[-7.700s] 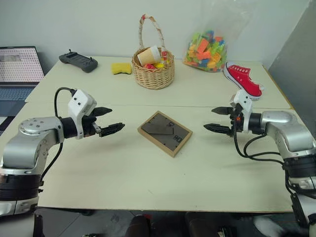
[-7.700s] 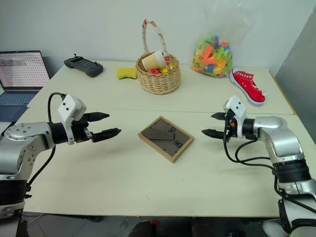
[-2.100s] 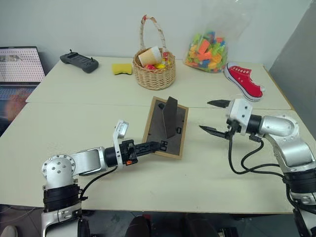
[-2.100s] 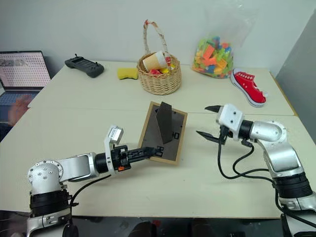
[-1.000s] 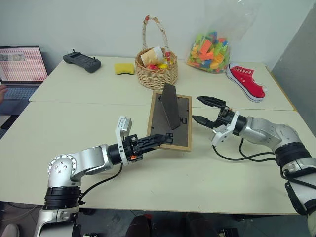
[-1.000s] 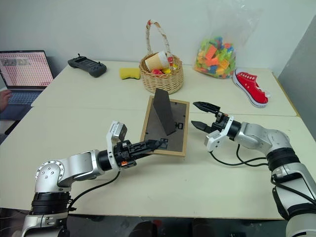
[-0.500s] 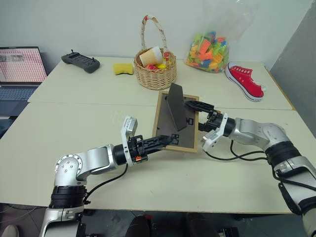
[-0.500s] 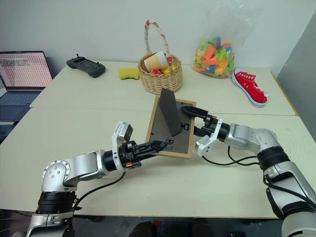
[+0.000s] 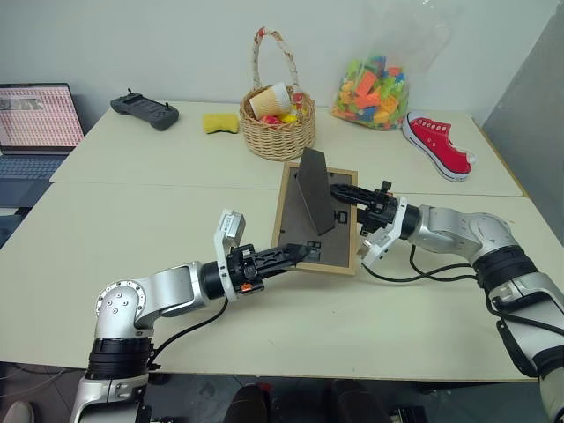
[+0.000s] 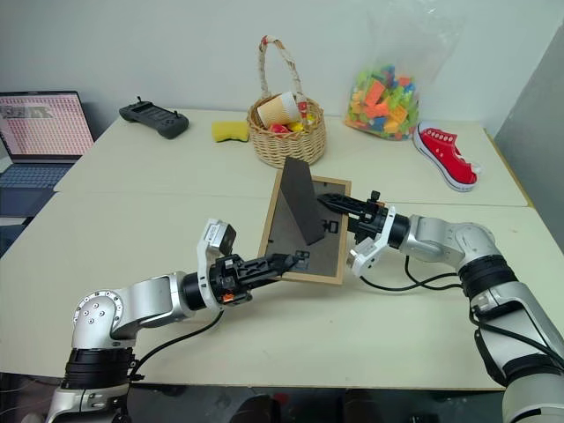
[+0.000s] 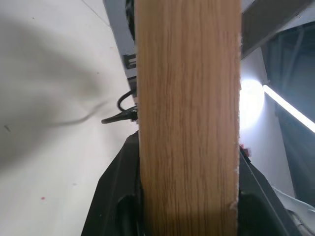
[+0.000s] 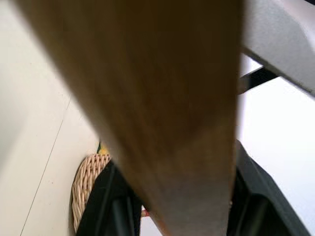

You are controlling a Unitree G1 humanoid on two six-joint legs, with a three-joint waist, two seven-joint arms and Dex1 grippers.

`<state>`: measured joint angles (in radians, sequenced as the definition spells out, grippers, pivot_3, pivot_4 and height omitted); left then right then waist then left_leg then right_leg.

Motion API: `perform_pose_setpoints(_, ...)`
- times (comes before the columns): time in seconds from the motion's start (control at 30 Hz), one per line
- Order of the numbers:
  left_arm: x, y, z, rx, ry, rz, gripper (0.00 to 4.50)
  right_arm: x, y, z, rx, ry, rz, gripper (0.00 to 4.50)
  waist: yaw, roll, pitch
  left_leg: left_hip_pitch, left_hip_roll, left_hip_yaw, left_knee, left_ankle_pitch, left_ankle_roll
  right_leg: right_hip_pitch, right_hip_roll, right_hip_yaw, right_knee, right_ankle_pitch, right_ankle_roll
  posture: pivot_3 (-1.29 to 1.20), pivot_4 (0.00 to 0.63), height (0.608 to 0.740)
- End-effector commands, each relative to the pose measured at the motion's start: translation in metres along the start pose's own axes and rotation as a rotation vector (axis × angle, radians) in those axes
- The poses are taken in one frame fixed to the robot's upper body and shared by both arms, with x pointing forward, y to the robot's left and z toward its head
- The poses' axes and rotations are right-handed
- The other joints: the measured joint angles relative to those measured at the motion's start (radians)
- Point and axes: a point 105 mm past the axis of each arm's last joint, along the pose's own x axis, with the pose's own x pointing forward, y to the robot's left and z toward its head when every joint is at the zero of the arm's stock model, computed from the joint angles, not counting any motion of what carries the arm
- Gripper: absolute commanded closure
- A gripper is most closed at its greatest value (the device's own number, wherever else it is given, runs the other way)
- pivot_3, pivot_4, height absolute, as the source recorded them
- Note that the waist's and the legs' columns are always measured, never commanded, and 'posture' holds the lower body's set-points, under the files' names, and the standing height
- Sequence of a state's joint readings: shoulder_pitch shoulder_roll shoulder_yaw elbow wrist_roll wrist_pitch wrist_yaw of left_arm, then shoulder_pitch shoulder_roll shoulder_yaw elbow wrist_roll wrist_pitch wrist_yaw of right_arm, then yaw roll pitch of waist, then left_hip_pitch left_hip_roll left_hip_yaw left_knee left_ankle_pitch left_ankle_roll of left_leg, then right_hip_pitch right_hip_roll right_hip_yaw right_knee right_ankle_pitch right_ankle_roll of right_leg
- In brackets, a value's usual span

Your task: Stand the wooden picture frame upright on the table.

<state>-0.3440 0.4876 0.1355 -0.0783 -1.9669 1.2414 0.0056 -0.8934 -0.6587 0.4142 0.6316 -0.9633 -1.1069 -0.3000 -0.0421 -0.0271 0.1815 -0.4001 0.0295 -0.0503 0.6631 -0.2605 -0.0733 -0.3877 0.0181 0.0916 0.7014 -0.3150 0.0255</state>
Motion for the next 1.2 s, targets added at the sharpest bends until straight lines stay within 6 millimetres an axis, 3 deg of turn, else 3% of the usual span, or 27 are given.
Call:
perform_pose_setpoints(0.03,-0.001,-0.010,-0.001,0.057,0.016,-0.008,2.85,0.004,-0.022,0.000,-0.025,-0.023,-0.083,2.98,0.000,0.000,0.000,0.000,0.000,0.000,0.000,0.000,0.000,0.000,0.000,0.000,0.000,0.000,0.000,0.00,0.150,0.740)
perform_pose_setpoints(0.33,-0.016,-0.013,0.028,0.102,-0.084,0.046,0.84,-0.003,-0.019,-0.007,0.060,0.018,-0.097,3.18,0.000,0.000,0.000,0.000,0.000,0.000,0.000,0.000,0.000,0.000,0.000,0.000,0.000,0.000,0.000,0.00,0.150,0.740)
perform_pose_setpoints(0.47,-0.037,-0.014,0.038,0.146,-0.144,0.117,0.01,-0.004,-0.014,-0.014,0.198,0.066,-0.095,3.18,-0.008,0.000,0.000,0.000,0.000,0.000,0.000,0.000,0.000,0.000,0.000,0.000,0.000,0.000,0.000,0.00,0.150,0.740)
perform_pose_setpoints(0.6,-0.062,-0.021,0.046,0.247,-0.182,0.251,0.00,0.001,0.000,-0.019,0.450,0.119,-0.049,3.18,-0.016,0.000,0.000,0.000,0.002,0.000,0.000,0.000,0.001,0.000,-0.001,-0.001,0.000,0.000,0.000,0.00,0.150,0.740)
perform_pose_setpoints(0.7,-0.074,-0.017,0.044,0.516,-0.117,0.512,0.00,0.020,0.013,-0.028,0.965,0.175,-0.034,3.18,-0.028,-0.002,0.001,0.000,0.010,-0.002,-0.001,0.000,0.001,0.002,-0.001,-0.003,0.000,0.000,0.000,0.00,0.150,0.740)
perform_pose_setpoints(0.87,-0.071,-0.021,0.050,0.823,-0.126,0.633,0.00,0.044,0.032,-0.019,1.598,0.119,0.043,3.18,-0.012,0.003,0.004,0.000,0.010,-0.002,-0.001,0.000,0.001,0.003,-0.001,-0.005,-0.001,0.000,0.000,0.00,0.150,0.740)
perform_pose_setpoints(1.07,-0.064,-0.022,0.041,0.921,-0.139,0.609,0.00,0.053,0.049,-0.015,1.825,0.127,0.109,3.18,0.003,0.004,0.004,0.000,0.010,0.000,-0.001,0.000,0.001,0.001,-0.001,-0.005,-0.002,0.000,0.000,0.00,0.150,0.740)
perform_pose_setpoints(1.2,-0.072,-0.005,0.030,0.900,-0.115,0.645,0.00,0.053,0.068,-0.011,1.873,0.164,0.154,3.18,0.001,0.004,0.004,0.000,0.009,0.002,-0.002,-0.002,0.004,0.001,-0.001,-0.005,-0.002,0.000,0.000,0.00,0.150,0.740)
